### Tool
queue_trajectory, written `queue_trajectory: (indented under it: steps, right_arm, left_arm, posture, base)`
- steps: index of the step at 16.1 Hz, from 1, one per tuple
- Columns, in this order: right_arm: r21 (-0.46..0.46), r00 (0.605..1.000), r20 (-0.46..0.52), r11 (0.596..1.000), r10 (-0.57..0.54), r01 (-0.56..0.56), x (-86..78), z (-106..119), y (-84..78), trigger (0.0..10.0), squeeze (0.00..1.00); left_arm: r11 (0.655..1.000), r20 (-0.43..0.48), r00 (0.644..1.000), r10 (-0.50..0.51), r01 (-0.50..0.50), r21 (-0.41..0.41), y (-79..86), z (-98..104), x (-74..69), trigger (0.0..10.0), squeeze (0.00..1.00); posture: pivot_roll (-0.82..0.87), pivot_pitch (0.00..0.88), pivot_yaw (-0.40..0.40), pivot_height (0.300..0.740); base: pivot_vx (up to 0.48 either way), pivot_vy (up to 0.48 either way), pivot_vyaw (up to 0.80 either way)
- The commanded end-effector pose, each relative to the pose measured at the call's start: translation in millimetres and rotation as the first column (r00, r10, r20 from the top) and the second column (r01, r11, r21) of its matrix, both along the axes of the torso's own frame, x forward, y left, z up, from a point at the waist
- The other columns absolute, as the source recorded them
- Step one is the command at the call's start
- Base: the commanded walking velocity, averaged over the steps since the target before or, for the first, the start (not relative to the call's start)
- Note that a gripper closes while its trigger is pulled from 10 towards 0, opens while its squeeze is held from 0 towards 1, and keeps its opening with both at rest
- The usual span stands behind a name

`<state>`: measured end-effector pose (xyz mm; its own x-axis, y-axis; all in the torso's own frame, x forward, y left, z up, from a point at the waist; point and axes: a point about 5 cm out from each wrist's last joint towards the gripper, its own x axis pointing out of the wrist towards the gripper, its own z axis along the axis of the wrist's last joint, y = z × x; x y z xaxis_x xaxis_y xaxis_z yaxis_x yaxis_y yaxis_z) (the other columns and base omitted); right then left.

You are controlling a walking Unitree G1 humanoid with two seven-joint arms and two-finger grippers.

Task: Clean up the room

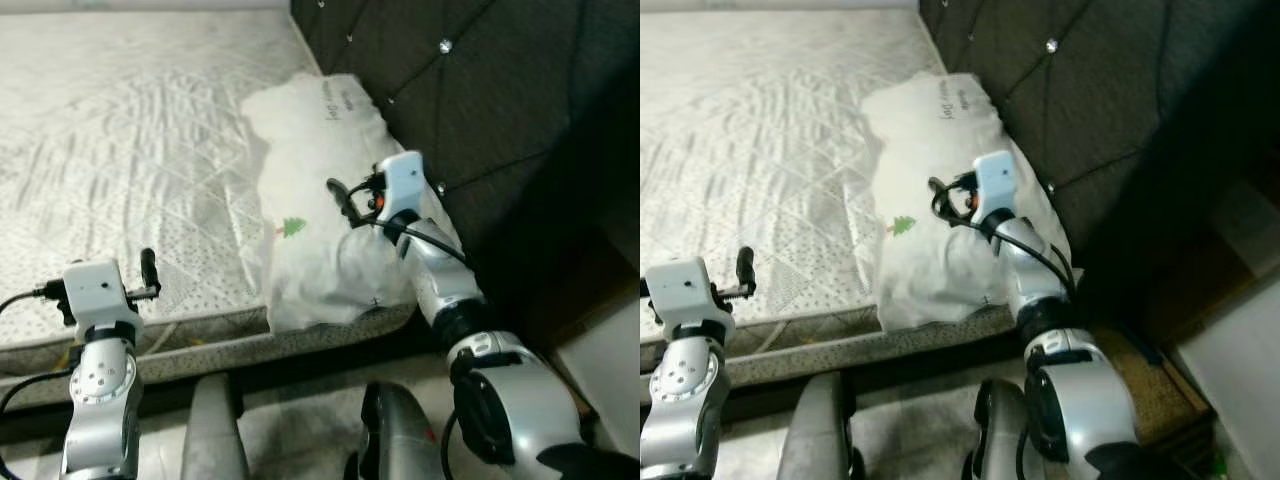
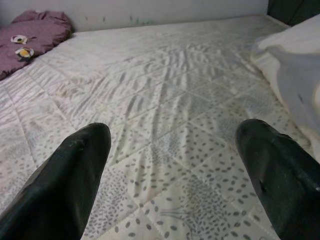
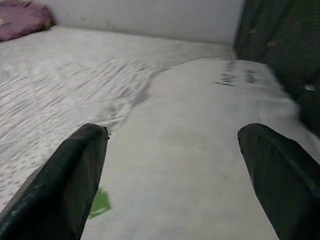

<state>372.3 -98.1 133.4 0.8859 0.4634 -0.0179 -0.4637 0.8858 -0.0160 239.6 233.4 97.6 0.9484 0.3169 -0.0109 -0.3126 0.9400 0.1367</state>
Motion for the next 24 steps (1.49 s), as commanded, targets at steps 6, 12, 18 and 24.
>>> queue_trajectory:
  steps: [6,12,18,24]
  right_arm:
    - [0.041,0.986,0.003,0.986,-0.164,0.164,-32.8,-29.7,-30.8,10.0,0.0]
    - [0.007,0.955,0.002,0.955,-0.297,0.297,-58.5,-41.5,-62.5,10.0,0.0]
    - [-0.047,0.951,-0.055,0.952,-0.305,0.303,-105.8,-59.8,-90.4,10.0,0.0]
    - [-0.042,0.958,-0.166,0.972,-0.234,0.23,-112.2,-69.5,-88.1,10.0,0.0]
  left_arm:
    - [1.0,0.005,1.0,-0.023,0.023,0.006,-7.5,0.0,-28.2,10.0,0.0]
    - [0.998,-0.029,0.998,-0.064,0.064,-0.004,-25.3,-9.9,-38.6,10.0,0.0]
    - [0.999,-0.082,0.995,-0.052,0.052,-0.008,-22.0,-16.4,-57.1,10.0,0.0]
    - [0.998,-0.05,0.997,-0.057,0.058,0.023,-19.2,-5.7,-49.3,10.0,0.0]
  posture:
    - [0.08,0.011,-0.056,0.722]
    - [0.04,0.014,-0.04,0.74]
    - [0.04,0.024,-0.045,0.74]
    - [0.04,0.042,-0.054,0.74]
  base:
    - [0.0,0.0,0.0]
    - [0.0,0.0,0.0]
    - [0.0,0.0,0.0]
    - [0.0,0.0,0.0]
